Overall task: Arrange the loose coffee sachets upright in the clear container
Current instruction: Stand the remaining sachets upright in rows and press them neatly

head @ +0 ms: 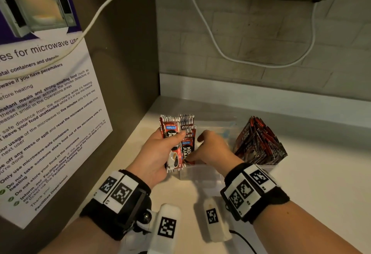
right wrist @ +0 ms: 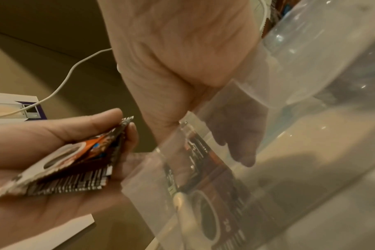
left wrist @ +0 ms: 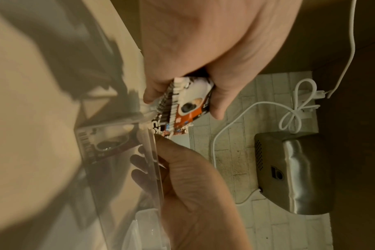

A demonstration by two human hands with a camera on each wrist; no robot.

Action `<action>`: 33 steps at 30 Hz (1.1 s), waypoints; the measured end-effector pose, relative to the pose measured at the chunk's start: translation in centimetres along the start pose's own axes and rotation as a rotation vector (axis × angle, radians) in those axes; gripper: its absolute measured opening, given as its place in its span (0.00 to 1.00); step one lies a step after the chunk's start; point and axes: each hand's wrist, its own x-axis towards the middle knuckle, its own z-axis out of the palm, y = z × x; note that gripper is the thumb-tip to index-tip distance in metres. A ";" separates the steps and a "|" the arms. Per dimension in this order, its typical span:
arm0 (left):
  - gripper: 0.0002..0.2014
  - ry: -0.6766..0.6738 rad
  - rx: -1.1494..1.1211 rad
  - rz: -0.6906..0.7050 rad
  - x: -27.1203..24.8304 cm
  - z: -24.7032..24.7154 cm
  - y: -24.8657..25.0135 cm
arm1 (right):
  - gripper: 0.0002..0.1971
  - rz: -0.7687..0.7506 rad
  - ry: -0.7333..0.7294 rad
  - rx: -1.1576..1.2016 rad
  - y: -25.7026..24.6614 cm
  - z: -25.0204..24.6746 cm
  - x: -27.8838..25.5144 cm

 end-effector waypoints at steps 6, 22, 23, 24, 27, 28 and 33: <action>0.13 -0.012 0.005 -0.016 0.1 0.4 -0.2 | 0.39 -0.162 -0.196 -0.042 -0.1 1.0 0.1; 0.14 -0.019 0.015 -0.048 0.1 -0.3 -0.2 | 0.41 0.036 -0.181 -0.228 0.6 2.5 2.8; 0.13 -0.018 0.015 -0.045 0.1 -0.3 -0.2 | 0.44 0.038 -0.189 -0.261 0.4 2.7 2.9; 0.13 -0.017 0.016 -0.043 0.1 -0.3 -0.2 | 0.47 0.046 -0.199 -0.284 0.4 3.1 3.2; 0.11 -0.026 0.007 -0.032 0.1 -0.4 -0.2 | 0.44 0.073 -0.189 -0.312 0.3 3.4 3.7; 0.11 -0.030 0.005 -0.030 0.1 -0.4 -0.2 | 0.42 0.093 -0.181 -0.308 0.4 3.4 3.9; 0.14 -0.036 0.028 -0.043 0.1 -0.3 -0.3 | 0.36 0.084 -0.182 -0.338 0.6 3.3 3.7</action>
